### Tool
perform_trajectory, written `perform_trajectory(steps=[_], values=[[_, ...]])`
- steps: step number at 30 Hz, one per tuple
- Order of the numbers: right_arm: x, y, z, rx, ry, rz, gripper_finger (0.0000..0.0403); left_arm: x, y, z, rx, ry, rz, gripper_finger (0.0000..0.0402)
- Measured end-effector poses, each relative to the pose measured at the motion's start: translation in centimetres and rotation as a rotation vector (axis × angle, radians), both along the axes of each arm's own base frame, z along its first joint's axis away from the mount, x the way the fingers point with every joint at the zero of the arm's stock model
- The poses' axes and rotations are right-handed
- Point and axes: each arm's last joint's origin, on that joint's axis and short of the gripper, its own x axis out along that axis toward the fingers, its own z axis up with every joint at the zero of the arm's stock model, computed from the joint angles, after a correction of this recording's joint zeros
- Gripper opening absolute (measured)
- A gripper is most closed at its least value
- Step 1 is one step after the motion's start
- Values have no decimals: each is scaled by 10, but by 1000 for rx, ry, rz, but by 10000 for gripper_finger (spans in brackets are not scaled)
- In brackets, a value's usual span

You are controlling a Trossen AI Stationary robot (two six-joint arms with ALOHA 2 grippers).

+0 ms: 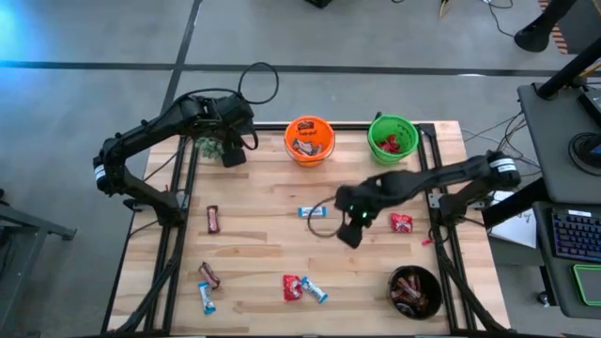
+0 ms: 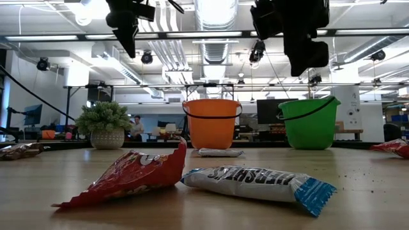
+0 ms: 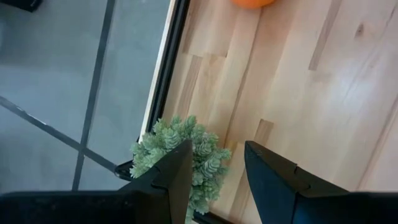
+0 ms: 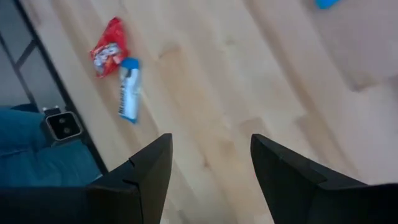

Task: Organize candy in baskets
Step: Put the white chocolate bar into the orange bucket

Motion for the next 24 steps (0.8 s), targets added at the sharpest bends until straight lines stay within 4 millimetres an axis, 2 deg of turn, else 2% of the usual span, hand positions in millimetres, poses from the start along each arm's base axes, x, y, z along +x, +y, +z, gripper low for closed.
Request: perform_trajectory(steps=[4,9,19,24], values=[[16,19,-10,26,-51,17,208,0,0,0,4,10,-20,129],[32,34,-24,46,-99,32,208,0,0,0,5,12,-23,129],[40,37,-34,45,-107,43,208,0,0,0,9,20,-41,129],[50,39,-43,55,-142,53,208,0,0,0,13,26,-41,129]])
